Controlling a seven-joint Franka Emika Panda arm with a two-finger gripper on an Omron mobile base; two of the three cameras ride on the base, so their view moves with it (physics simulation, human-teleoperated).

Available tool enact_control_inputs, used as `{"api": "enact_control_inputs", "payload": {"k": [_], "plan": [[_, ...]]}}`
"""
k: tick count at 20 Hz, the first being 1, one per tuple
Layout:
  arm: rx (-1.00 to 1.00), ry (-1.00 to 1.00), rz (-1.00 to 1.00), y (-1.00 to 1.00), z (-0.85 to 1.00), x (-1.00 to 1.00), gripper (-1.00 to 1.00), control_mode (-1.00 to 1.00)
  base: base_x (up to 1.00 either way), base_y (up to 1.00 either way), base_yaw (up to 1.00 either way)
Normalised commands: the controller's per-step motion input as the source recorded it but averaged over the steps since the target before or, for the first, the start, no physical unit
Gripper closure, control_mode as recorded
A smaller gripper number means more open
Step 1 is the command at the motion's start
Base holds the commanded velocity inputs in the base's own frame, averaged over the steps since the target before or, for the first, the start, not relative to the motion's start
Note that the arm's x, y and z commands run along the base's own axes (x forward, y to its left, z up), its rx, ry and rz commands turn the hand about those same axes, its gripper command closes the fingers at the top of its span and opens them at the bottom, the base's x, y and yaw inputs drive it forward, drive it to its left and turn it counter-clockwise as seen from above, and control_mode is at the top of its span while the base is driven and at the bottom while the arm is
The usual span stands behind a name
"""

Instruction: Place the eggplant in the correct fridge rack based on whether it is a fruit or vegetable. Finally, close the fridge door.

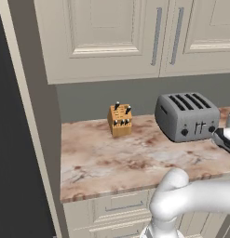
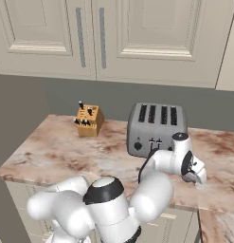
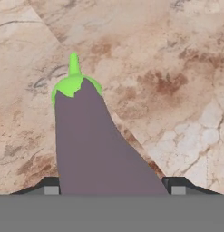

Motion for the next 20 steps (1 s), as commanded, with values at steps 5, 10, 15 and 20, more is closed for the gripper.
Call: {"api": "enact_control_inputs", "payload": {"k": [5,10,15,20], "plan": [[0.0,0.0,0.0,0.0,-0.02,0.0,1.0,-1.0,0.0,0.0,0.0],[0.01,-0.02,0.0,0.28,0.19,-0.62,1.0,-1.0,0.0,0.0,0.0],[0.0,-0.12,0.01,0.87,0.54,-0.88,1.0,-1.0,0.0,0.0,0.0],[0.0,-0.15,0.0,0.96,0.79,-0.66,1.0,-1.0,0.0,0.0,0.0]]}}
